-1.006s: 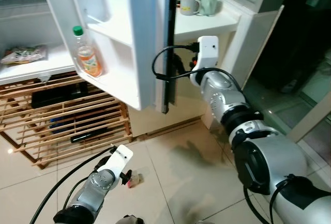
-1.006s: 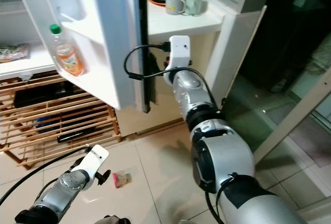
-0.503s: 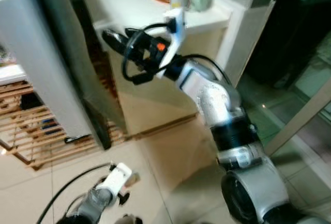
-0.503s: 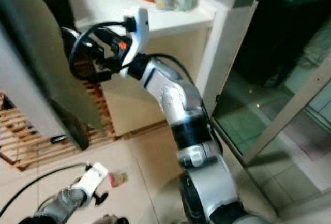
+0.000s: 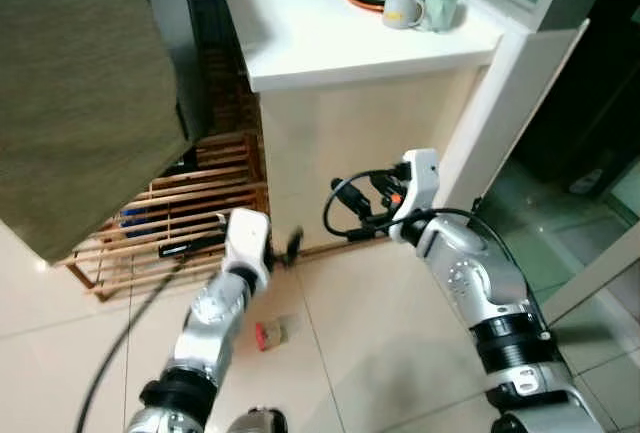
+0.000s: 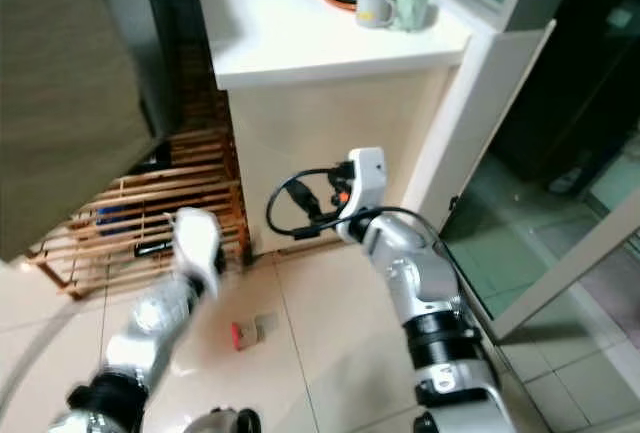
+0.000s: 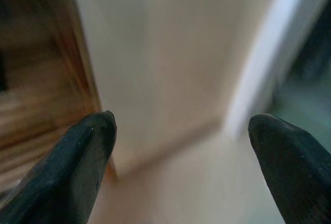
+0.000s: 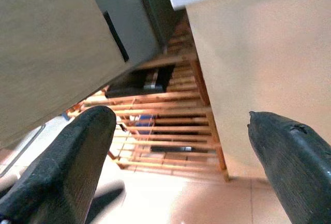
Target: Restocking fridge
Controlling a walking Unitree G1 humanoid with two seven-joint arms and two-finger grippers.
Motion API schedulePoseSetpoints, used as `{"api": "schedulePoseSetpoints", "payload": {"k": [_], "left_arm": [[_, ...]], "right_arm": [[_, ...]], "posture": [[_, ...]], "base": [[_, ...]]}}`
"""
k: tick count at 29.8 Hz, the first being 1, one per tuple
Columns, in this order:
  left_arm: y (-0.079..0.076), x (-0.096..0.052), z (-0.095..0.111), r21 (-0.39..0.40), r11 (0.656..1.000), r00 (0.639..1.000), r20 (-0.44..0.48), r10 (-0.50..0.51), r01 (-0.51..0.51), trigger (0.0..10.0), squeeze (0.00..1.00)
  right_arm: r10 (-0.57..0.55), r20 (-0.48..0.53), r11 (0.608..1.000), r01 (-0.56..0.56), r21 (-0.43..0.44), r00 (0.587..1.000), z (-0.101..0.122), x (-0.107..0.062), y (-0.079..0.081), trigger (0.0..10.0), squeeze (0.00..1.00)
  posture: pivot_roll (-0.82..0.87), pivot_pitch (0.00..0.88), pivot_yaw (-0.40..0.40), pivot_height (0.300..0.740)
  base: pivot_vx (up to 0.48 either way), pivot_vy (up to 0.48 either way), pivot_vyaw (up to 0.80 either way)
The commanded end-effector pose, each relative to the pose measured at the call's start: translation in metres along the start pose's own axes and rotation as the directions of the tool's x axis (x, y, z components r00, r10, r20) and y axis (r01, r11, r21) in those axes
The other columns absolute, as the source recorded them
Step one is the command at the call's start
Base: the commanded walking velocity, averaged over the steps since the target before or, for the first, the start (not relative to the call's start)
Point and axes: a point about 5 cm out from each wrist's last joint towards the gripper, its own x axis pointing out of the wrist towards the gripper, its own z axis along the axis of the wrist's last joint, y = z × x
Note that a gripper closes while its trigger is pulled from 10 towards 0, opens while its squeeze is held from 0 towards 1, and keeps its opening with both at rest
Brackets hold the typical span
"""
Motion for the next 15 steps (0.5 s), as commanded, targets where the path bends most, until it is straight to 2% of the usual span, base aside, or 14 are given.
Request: {"api": "schedulePoseSetpoints", "payload": {"k": [1, 2, 3, 4, 6, 8, 13, 15], "left_arm": [[0.002, -0.003, -0.004, -0.050, 0.997, 0.998, -0.010, 0.059, -0.059, 10.0, 0.00], [0.005, 0.000, 0.006, -0.056, 0.992, 0.993, 0.038, 0.111, -0.109, 10.0, 0.00], [0.007, 0.001, 0.011, -0.051, 0.990, 0.989, 0.058, 0.133, -0.130, 10.0, 0.00], [0.014, -0.001, 0.025, -0.053, 0.984, 0.979, 0.109, 0.173, -0.168, 10.0, 0.00], [0.024, -0.013, 0.046, -0.047, 0.979, 0.963, 0.178, 0.204, -0.199, 10.0, 0.00], [0.022, -0.019, 0.058, -0.056, 0.979, 0.951, 0.231, 0.205, -0.198, 10.0, 0.00], [0.020, -0.019, 0.061, -0.081, 0.977, 0.951, 0.225, 0.211, -0.197, 10.0, 0.00], [0.022, -0.019, 0.059, -0.092, 0.976, 0.957, 0.196, 0.214, -0.199, 10.0, 0.00]], "right_arm": [[-0.036, 0.044, 0.998, 0.038, -0.044, 0.998, 0.011, 0.001, -0.008, 10.0, 0.00], [-0.080, 0.037, 0.995, 0.082, -0.060, 0.996, 0.006, -0.001, -0.017, 10.0, 0.00], [-0.094, 0.032, 0.993, 0.096, -0.071, 0.995, 0.004, -0.001, -0.020, 10.0, 0.00], [-0.128, 0.013, 0.988, 0.128, -0.081, 0.992, -0.006, -0.005, -0.025, 10.0, 0.00], [-0.168, -0.009, 0.980, 0.166, -0.109, 0.986, -0.021, -0.011, -0.027, 10.0, 0.00], [-0.180, -0.016, 0.979, 0.178, -0.103, 0.983, -0.030, -0.012, -0.026, 10.0, 0.00], [-0.187, -0.012, 0.977, 0.184, -0.106, 0.982, -0.034, -0.013, -0.025, 10.0, 0.00], [-0.199, -0.008, 0.974, 0.197, -0.109, 0.980, -0.035, -0.015, -0.027, 10.0, 0.00]], "posture": [[-0.16, 0.000, -0.001, 0.740], [-0.15, 0.000, -0.007, 0.740], [-0.15, 0.000, -0.007, 0.740], [-0.14, 0.000, -0.007, 0.740], [-0.12, 0.000, -0.003, 0.740], [-0.12, 0.000, 0.007, 0.740], [-0.12, 0.000, 0.000, 0.740], [-0.12, 0.000, -0.003, 0.740]], "base": [[0.000, 0.000, 0.67], [0.000, 0.000, 0.64], [0.000, 0.000, 0.64], [0.000, 0.000, 0.63], [0.000, 0.000, 0.62], [0.000, 0.144, 0.61], [0.000, 0.480, 0.62], [0.000, 0.472, 0.61]]}}
